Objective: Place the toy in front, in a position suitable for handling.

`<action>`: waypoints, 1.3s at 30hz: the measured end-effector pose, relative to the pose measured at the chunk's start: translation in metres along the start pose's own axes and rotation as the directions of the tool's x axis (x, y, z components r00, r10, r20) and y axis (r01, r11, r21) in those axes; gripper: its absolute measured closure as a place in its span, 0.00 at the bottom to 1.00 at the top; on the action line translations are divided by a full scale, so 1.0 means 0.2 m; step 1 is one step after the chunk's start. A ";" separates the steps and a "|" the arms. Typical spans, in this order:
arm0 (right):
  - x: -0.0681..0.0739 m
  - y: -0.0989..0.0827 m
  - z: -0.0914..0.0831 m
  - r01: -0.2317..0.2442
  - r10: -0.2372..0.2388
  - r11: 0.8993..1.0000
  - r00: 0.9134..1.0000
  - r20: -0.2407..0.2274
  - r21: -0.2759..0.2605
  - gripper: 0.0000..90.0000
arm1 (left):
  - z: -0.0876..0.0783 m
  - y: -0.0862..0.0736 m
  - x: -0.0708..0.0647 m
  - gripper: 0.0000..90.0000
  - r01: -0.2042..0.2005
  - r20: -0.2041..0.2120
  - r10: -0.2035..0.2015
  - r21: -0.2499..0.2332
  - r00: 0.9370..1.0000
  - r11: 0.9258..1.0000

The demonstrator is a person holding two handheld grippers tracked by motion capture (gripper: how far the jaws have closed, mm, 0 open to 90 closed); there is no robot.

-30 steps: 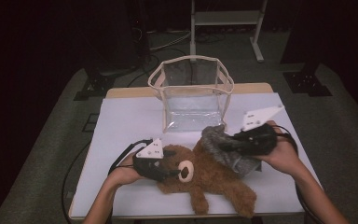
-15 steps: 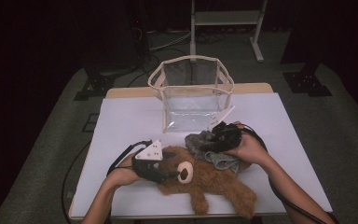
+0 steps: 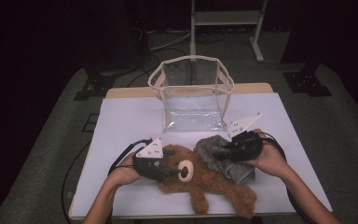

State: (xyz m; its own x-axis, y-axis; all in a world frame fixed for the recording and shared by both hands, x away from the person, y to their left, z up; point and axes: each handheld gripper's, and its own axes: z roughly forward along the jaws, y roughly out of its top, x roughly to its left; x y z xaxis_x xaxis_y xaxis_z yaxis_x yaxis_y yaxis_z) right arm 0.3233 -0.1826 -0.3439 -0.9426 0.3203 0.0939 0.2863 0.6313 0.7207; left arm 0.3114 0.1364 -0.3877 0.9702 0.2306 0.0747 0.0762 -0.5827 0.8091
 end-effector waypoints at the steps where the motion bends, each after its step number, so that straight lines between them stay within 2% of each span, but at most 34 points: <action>1: 0.02 -0.01 -0.01 0.001 -0.001 1.000 1.000 0.000 -0.002 0.85 | 0.00 0.00 0.00 0.41 -0.002 -0.004 0.002 0.001 1.000 1.000; 5: 0.09 -0.06 -0.03 0.005 -0.005 1.000 1.000 0.003 -0.008 0.85 | 0.00 0.01 0.00 0.41 -0.011 -0.024 0.011 0.012 1.000 1.000; 8: 0.09 -0.08 -0.03 -0.007 0.007 1.000 1.000 0.012 -0.007 0.85 | 0.00 0.01 0.01 0.41 -0.010 -0.024 0.010 0.010 1.000 1.000; 11: 0.05 -0.09 -0.01 -0.022 0.022 1.000 1.000 0.020 -0.006 0.85 | -0.03 0.01 0.02 0.40 -0.012 -0.029 0.012 0.004 1.000 1.000; 14: -0.01 -0.10 0.00 -0.043 0.044 0.999 0.998 0.034 -0.026 0.85 | -0.07 0.00 0.03 0.42 -0.010 -0.023 0.009 -0.019 1.000 1.000; 16: -0.06 -0.10 0.01 -0.059 0.061 0.997 0.997 0.044 -0.040 0.85 | -0.08 0.00 0.02 0.41 -0.023 -0.019 0.022 -0.007 1.000 1.000; 18: -0.09 -0.09 0.01 -0.074 0.076 0.996 0.996 0.052 -0.048 0.85 | -0.05 0.00 0.02 0.41 -0.030 -0.038 0.031 0.025 0.999 0.999; 20: -0.10 -0.07 0.02 -0.072 0.075 0.996 0.995 0.059 -0.051 0.85 | -0.01 0.00 0.02 0.41 -0.023 -0.067 0.026 0.037 0.997 0.999; 24: -0.05 0.01 0.05 -0.028 0.031 0.998 0.998 0.056 -0.052 0.85 | 0.01 0.00 0.04 0.41 0.002 -0.084 0.000 0.016 0.996 1.000; 28: 0.03 0.09 0.15 0.041 -0.040 0.999 0.999 0.016 -0.021 0.85 | 0.01 0.00 0.04 0.41 0.020 -0.090 -0.018 0.015 0.996 1.000; 31: 0.07 0.10 0.19 0.073 -0.073 0.997 0.997 0.016 0.002 0.85 | -0.01 -0.01 0.06 0.40 0.030 -0.083 -0.029 0.012 0.996 0.999; 35: 0.03 0.04 0.14 0.041 -0.041 0.999 0.999 0.000 -0.007 0.86 | -0.06 -0.01 0.06 0.40 0.035 -0.051 -0.035 -0.002 0.998 0.999; 37: 0.01 -0.01 0.10 0.008 -0.008 1.000 1.000 0.000 -0.020 0.86 | -0.07 0.00 0.06 0.41 0.029 -0.049 -0.029 -0.001 0.998 1.000; 39: 0.01 -0.02 0.07 -0.009 0.009 1.000 1.000 0.015 -0.018 0.86 | -0.04 0.00 0.06 0.43 0.030 -0.061 -0.029 0.016 0.998 0.999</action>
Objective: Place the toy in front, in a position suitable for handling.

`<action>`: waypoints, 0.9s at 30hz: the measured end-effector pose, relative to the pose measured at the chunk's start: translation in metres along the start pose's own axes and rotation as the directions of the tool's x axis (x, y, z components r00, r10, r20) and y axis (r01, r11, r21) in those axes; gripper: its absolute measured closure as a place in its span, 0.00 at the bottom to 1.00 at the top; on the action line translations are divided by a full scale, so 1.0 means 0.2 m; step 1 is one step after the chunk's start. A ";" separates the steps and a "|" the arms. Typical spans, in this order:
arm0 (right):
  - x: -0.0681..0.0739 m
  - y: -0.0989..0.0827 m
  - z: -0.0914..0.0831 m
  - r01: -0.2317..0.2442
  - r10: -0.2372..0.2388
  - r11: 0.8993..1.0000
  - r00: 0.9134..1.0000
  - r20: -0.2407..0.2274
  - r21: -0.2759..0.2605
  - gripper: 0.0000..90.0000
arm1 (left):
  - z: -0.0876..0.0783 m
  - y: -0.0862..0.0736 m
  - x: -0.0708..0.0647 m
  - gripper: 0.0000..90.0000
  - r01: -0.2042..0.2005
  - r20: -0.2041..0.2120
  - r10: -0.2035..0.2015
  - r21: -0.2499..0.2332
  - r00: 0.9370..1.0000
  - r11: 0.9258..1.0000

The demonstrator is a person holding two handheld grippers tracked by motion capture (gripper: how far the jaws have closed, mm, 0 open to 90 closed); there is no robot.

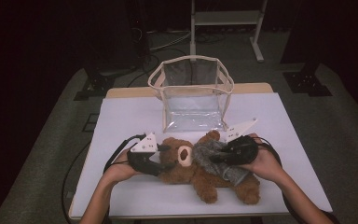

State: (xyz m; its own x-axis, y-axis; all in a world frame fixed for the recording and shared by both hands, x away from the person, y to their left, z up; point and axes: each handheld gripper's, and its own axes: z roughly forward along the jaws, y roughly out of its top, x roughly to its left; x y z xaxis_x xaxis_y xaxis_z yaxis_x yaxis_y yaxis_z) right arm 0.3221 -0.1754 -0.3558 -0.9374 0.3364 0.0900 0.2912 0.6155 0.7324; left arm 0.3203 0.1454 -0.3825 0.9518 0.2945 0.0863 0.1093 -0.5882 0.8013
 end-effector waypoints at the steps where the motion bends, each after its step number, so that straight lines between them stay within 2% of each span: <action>1: 0.01 0.00 -0.01 0.005 -0.005 1.000 1.000 0.009 0.001 0.86 | 0.02 0.00 0.00 0.43 -0.001 -0.015 0.002 0.019 1.000 1.000; 5: 0.07 0.05 0.02 0.060 -0.060 0.998 0.998 0.009 0.017 0.86 | 0.05 0.00 0.01 0.45 0.013 -0.018 -0.012 0.013 1.000 1.000; 7: 0.12 0.07 0.07 0.081 -0.081 0.996 0.996 -0.024 0.023 0.86 | 0.05 0.00 0.01 0.45 0.017 -0.020 -0.017 0.013 1.000 1.000; 9: 0.16 0.08 0.14 0.114 -0.113 0.992 0.993 -0.037 0.049 0.86 | 0.05 -0.01 0.01 0.45 0.021 -0.022 -0.021 0.012 1.000 1.000; 11: 0.18 0.08 0.18 0.126 -0.122 0.990 0.991 -0.059 0.058 0.86 | 0.05 -0.01 0.01 0.44 0.026 -0.023 -0.025 0.009 0.999 1.000; 13: 0.19 0.06 0.18 0.133 -0.129 0.989 0.990 -0.063 0.062 0.86 | 0.04 -0.02 0.02 0.44 0.029 -0.020 -0.029 0.004 0.999 1.000; 18: 0.20 -0.05 0.09 0.112 -0.109 0.991 0.993 -0.056 0.068 0.86 | 0.04 -0.02 0.02 0.44 0.034 -0.014 -0.034 -0.001 0.999 0.999; 20: 0.20 -0.10 0.03 0.095 -0.093 0.994 0.995 -0.041 0.055 0.86 | 0.04 -0.02 0.02 0.44 0.039 -0.013 -0.039 0.000 0.999 0.999; 22: 0.20 -0.16 -0.03 0.075 -0.075 0.997 0.997 -0.005 0.035 0.86 | 0.04 -0.02 0.02 0.44 0.045 -0.010 -0.045 0.002 0.999 0.999; 25: 0.19 -0.25 -0.11 0.013 -0.013 1.000 1.000 0.023 0.007 0.86 | 0.04 -0.02 0.02 0.44 0.046 -0.005 -0.046 0.003 0.999 0.999; 27: 0.17 -0.30 -0.14 -0.013 0.013 1.000 0.999 0.032 -0.013 0.86 | 0.04 -0.02 0.02 0.44 0.044 -0.002 -0.044 0.005 0.999 0.999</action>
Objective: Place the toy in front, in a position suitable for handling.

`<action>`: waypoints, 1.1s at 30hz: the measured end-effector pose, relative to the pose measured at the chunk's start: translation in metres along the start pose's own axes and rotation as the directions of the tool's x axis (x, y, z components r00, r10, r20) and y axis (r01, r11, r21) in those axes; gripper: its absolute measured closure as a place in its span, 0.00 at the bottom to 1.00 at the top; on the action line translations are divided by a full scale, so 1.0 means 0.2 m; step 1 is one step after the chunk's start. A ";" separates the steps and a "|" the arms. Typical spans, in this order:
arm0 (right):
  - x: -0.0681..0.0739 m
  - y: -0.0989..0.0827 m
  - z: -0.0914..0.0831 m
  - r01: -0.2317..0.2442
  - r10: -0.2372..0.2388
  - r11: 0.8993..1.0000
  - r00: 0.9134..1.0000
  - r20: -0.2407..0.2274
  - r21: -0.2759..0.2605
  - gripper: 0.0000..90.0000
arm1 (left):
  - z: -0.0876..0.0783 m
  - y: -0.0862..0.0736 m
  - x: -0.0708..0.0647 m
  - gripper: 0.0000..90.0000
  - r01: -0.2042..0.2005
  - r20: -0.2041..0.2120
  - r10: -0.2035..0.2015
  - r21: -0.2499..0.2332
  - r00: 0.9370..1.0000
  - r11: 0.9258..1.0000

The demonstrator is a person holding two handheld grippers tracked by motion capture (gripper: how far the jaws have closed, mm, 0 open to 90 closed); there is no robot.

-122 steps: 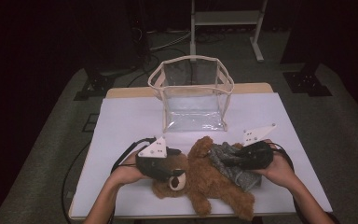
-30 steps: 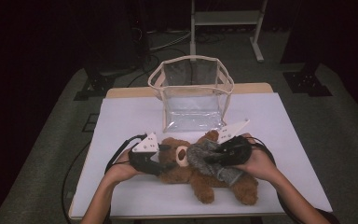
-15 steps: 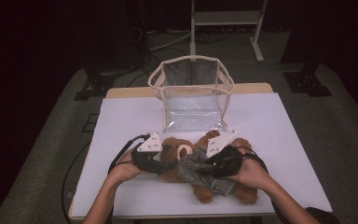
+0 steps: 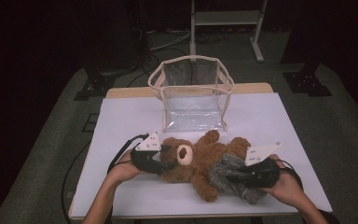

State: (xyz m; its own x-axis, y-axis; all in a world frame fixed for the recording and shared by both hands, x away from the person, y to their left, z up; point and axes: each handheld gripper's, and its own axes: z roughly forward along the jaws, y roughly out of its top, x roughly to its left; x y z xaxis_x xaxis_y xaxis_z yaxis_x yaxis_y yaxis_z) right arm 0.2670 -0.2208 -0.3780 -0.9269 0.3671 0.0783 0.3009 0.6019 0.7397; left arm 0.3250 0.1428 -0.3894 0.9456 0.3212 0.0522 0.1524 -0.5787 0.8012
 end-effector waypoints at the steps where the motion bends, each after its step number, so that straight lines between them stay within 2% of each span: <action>1: 0.00 -0.02 -0.01 -0.007 0.007 1.000 1.000 0.008 -0.007 0.86 | 0.00 0.00 0.00 0.44 -0.001 0.000 0.001 0.001 1.000 1.000; 5: -0.03 -0.09 -0.06 -0.038 0.039 0.999 0.998 0.055 -0.023 0.86 | 0.00 0.00 0.00 0.43 0.000 0.009 0.000 0.000 1.000 1.000; 8: -0.06 -0.09 -0.09 -0.058 0.061 0.997 0.995 0.075 -0.044 0.86 | 0.01 0.00 -0.01 0.43 -0.005 0.013 0.005 0.007 1.000 1.000; 11: -0.06 -0.02 -0.09 -0.037 0.043 0.998 0.995 0.093 -0.057 0.86 | 0.01 0.00 -0.02 0.43 -0.011 0.018 0.011 0.014 1.000 1.000; 15: -0.07 0.10 -0.03 0.006 0.001 0.997 0.995 0.098 -0.074 0.86 | 0.00 -0.01 -0.03 0.41 -0.019 0.020 0.019 0.011 1.000 1.000; 18: -0.09 0.13 0.02 0.012 -0.006 0.997 0.996 0.085 -0.076 0.85 | -0.01 -0.01 -0.02 0.36 -0.039 0.012 0.038 0.016 0.999 0.999; 19: -0.10 0.12 0.03 0.008 -0.001 0.997 0.996 0.086 -0.077 0.86 | -0.01 -0.02 -0.03 0.31 -0.038 0.012 0.038 0.015 0.999 0.999; 22: -0.12 0.07 0.01 -0.029 0.036 0.995 0.997 0.071 -0.094 0.86 | -0.03 -0.02 -0.02 0.26 -0.051 0.013 0.050 0.026 0.999 0.998; 25: -0.13 0.02 -0.01 -0.056 0.064 0.993 0.995 0.073 -0.102 0.85 | -0.04 -0.03 -0.01 0.26 -0.037 0.010 0.036 0.030 0.999 0.999; 29: -0.14 -0.02 -0.03 -0.086 0.093 0.990 0.994 0.057 -0.110 0.85 | -0.02 -0.05 -0.02 0.33 -0.025 0.025 0.024 0.032 0.999 0.999; 33: -0.15 -0.02 -0.02 -0.096 0.102 0.988 0.994 0.045 -0.120 0.85 | 0.02 -0.04 -0.03 0.40 -0.028 0.038 0.027 0.034 0.999 0.999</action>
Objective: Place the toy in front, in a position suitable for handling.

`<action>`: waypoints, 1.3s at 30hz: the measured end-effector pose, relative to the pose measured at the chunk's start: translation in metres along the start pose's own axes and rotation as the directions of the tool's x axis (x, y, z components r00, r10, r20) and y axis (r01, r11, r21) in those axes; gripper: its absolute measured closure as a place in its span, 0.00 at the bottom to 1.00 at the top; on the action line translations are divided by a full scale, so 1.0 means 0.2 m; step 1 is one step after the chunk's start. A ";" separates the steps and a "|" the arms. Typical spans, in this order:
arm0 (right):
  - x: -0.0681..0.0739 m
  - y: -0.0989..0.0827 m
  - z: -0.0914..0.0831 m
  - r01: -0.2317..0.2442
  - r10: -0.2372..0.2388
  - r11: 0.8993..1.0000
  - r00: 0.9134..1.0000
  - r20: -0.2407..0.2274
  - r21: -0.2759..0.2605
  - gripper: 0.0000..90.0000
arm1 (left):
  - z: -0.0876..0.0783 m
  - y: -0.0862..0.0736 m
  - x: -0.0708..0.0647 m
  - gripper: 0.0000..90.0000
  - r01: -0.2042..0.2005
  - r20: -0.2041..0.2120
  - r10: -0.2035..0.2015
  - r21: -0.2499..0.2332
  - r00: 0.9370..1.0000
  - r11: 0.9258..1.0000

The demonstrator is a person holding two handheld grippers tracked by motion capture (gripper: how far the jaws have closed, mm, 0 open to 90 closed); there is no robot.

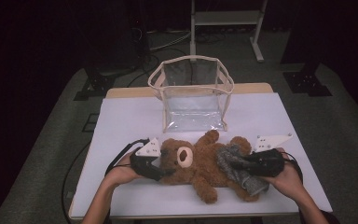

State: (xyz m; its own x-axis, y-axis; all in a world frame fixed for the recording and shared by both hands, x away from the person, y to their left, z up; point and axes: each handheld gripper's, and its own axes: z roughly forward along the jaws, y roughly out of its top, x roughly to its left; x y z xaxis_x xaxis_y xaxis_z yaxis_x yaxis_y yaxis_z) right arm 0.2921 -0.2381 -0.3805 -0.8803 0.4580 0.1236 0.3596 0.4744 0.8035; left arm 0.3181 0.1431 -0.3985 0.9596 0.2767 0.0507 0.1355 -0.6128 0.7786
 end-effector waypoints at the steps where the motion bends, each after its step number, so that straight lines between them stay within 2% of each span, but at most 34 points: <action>1: 0.00 0.00 0.00 0.003 -0.003 1.000 1.000 0.006 0.000 0.85 | 0.00 0.00 0.00 0.41 -0.001 0.003 0.001 -0.004 1.000 1.000; 3: -0.01 0.02 -0.01 0.004 -0.004 1.000 1.000 0.015 -0.005 0.85 | 0.02 0.01 -0.01 0.42 0.006 0.025 -0.006 -0.017 1.000 1.000; 9: -0.07 0.05 -0.05 -0.007 0.007 1.000 0.999 0.038 -0.012 0.85 | 0.08 0.08 -0.05 0.42 -0.020 0.075 0.022 -0.027 0.997 0.999; 13: -0.10 0.08 -0.06 -0.017 0.018 0.999 0.999 0.027 -0.031 0.85 | 0.14 0.13 -0.06 0.42 -0.039 0.082 0.041 -0.024 0.996 0.999; 15: -0.09 0.10 -0.04 -0.005 0.006 1.000 1.000 0.021 -0.031 0.85 | 0.16 0.15 -0.06 0.42 -0.036 0.085 0.038 -0.026 0.996 0.999; 18: -0.06 0.15 0.02 0.031 -0.031 0.999 1.000 -0.001 -0.017 0.85 | 0.18 0.16 -0.06 0.42 -0.039 0.091 0.042 -0.027 0.995 0.999; 22: 0.01 0.21 0.13 0.087 -0.086 0.996 0.995 -0.041 0.014 0.85 | 0.17 0.14 -0.08 0.42 -0.055 0.074 0.056 -0.015 0.996 0.998; 24: 0.03 0.22 0.15 0.101 -0.100 0.995 0.994 -0.043 0.026 0.85 | 0.16 0.12 -0.07 0.41 -0.060 0.068 0.061 -0.018 0.996 0.998; 29: 0.00 0.17 0.10 0.074 -0.073 0.997 0.997 -0.033 0.024 0.85 | 0.09 0.09 -0.05 0.48 -0.051 0.058 0.053 -0.046 0.997 0.998; 32: 0.01 0.16 0.07 0.067 -0.066 0.998 0.998 -0.024 0.022 0.85 | 0.10 0.07 -0.04 0.49 -0.043 0.054 0.045 -0.043 0.998 0.998; 35: 0.05 0.21 0.08 0.096 -0.095 0.995 0.995 -0.023 0.029 0.85 | 0.13 0.08 -0.04 0.49 -0.041 0.055 0.043 -0.048 0.998 0.998; 39: 0.12 0.30 0.15 0.144 -0.143 0.989 0.988 -0.063 0.023 0.85 | 0.14 0.09 -0.04 0.50 -0.046 0.046 0.048 -0.044 0.998 0.998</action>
State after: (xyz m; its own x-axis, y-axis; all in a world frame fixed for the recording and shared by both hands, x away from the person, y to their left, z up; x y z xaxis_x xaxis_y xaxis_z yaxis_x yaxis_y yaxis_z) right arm 0.3021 -0.1757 -0.3473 -0.9402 0.3377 0.0439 0.2358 0.5528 0.7993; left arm 0.3187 0.1097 -0.4031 0.9753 0.2127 0.0596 0.0801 -0.5920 0.8020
